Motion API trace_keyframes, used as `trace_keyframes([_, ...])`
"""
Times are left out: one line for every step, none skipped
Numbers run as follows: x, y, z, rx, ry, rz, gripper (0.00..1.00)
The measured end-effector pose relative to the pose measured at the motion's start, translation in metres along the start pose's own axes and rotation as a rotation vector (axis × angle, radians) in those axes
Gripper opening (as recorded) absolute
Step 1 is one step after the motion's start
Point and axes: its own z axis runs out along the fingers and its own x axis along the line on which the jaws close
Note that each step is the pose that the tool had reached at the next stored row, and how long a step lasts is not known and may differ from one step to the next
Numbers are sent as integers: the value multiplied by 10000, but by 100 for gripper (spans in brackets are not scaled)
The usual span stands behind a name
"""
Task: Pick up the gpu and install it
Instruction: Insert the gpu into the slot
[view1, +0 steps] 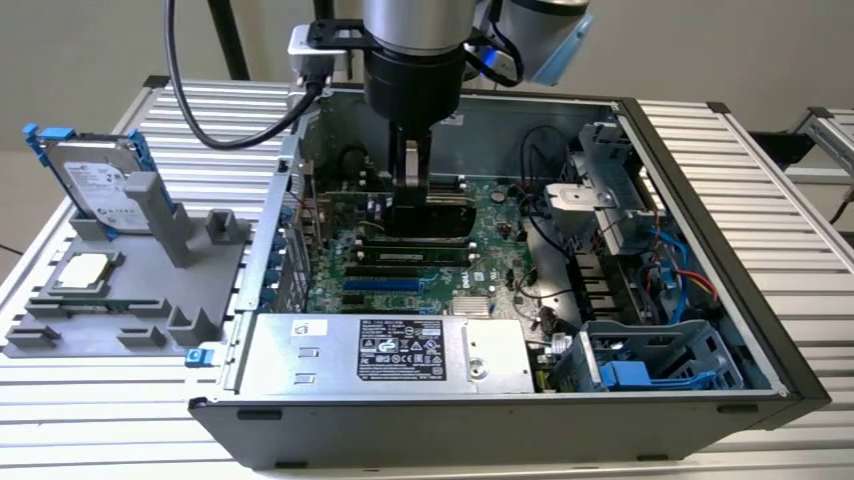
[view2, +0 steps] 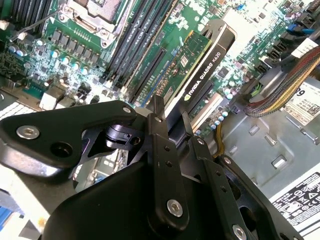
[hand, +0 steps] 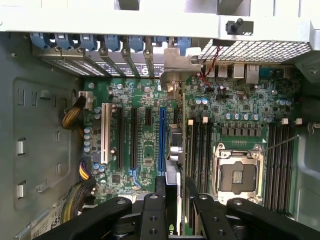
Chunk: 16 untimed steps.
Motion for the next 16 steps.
trace_keyframes([0,0,3,0,0,0,0])
trace_keyframes([0,0,5,0,0,0,0])
trace_keyframes([0,0,8,0,-1,0,0])
trace_keyframes([0,0,10,0,-1,0,0])
trace_keyframes([0,0,12,0,0,0,0])
trace_keyframes([0,0,14,0,0,1,0])
trace_keyframes([0,-1,15,0,0,2,0])
trace_keyframes([0,-3,16,0,0,2,0])
trace_keyframes([0,-8,18,1,-1,1,0])
trace_keyframes([0,-11,19,1,-2,1,0])
trace_keyframes([0,-16,20,1,-2,2,0])
trace_keyframes([1,-21,20,1,-2,1,0])
trace_keyframes([1,-26,20,0,-1,0,0])
trace_keyframes([1,-32,21,1,-1,1,0])
trace_keyframes([1,-37,21,0,-1,0,0])
trace_keyframes([1,-41,22,0,-1,0,0])
